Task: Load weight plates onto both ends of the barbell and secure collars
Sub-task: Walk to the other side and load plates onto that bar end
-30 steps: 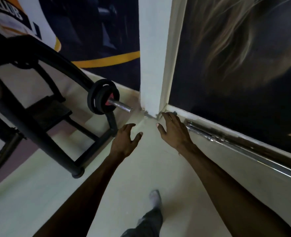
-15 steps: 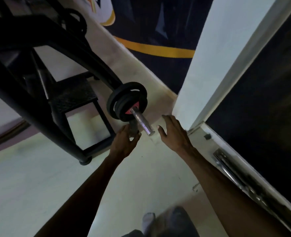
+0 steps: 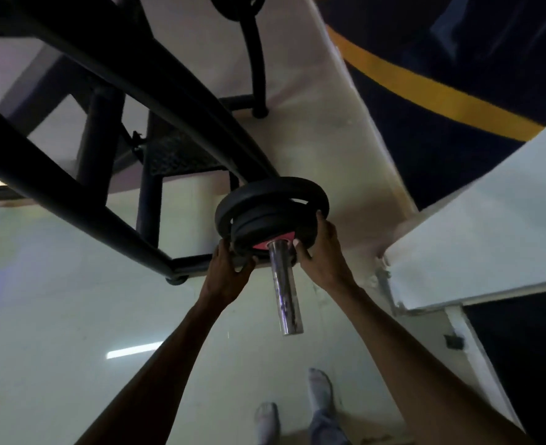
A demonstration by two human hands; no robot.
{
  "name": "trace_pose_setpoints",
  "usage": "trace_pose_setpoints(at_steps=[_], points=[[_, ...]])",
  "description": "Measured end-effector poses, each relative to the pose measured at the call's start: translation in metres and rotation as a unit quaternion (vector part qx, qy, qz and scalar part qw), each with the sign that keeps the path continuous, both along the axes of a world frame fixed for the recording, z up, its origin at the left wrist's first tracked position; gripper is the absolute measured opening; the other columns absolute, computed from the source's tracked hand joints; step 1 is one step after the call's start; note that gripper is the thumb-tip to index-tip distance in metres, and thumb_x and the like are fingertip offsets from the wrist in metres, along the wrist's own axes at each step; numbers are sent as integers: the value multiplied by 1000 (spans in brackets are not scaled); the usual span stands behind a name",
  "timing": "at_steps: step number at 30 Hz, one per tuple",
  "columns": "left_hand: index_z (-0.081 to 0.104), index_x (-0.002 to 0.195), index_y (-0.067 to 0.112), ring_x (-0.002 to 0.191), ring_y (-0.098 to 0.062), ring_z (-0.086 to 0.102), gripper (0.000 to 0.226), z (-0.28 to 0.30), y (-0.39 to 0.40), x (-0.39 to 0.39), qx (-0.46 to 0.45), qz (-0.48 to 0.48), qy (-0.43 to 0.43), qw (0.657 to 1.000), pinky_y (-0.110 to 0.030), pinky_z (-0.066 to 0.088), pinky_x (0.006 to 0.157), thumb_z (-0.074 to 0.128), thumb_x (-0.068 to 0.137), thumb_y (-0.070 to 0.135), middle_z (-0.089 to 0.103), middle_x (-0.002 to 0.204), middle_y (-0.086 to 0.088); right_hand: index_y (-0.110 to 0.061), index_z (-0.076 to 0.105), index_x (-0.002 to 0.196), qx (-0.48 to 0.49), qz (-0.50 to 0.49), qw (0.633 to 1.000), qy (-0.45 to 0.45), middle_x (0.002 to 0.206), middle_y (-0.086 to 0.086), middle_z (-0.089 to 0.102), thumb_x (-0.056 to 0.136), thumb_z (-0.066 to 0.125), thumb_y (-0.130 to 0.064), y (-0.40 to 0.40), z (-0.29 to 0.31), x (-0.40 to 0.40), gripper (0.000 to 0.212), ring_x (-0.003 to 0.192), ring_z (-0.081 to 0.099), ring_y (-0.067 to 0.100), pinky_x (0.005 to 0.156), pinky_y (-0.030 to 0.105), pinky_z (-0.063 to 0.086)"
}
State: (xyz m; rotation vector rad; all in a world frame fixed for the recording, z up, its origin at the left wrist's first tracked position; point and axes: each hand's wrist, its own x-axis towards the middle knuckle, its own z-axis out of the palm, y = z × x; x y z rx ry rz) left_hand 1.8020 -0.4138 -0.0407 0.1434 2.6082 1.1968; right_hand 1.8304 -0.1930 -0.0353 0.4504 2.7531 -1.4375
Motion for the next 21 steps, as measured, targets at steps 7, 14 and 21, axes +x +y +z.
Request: trace_pose_setpoints(at_steps=[7, 14, 21], points=[[35, 148, 3, 124, -14, 44, 72, -61, 11, -7, 3, 23, 55, 998, -3, 38, 91, 77, 92, 19, 45, 139, -12, -9, 34, 152, -63, -43, 997, 8, 142, 0, 41, 92, 72, -8, 14, -60, -23, 71, 107, 46, -27, 80, -10, 36], [41, 139, 2, 119, -23, 57, 68, -77, 7, -11, 30, 49, 86, 995, -17, 50, 88, 82, 88, 23, 51, 133, -12, -13, 37, 146, -69, -50, 994, 70, 146, 4, 39, 82, 83, -14, 18, -88, -18, 79, 129, 53, 14, 104, 27, 52], [47, 123, 3, 102, -16, 59, 62, -81, -4, -1, 47, 26, 91, 994, -10, 53, 76, 88, 81, 22, 53, 118, -2, -20, 48, 138, 0, 17, 997, 75, 137, 6, 43, 80, 85, -13, 35, -98, 8, 69, 127, 51, 26, 103, 44, 54]])
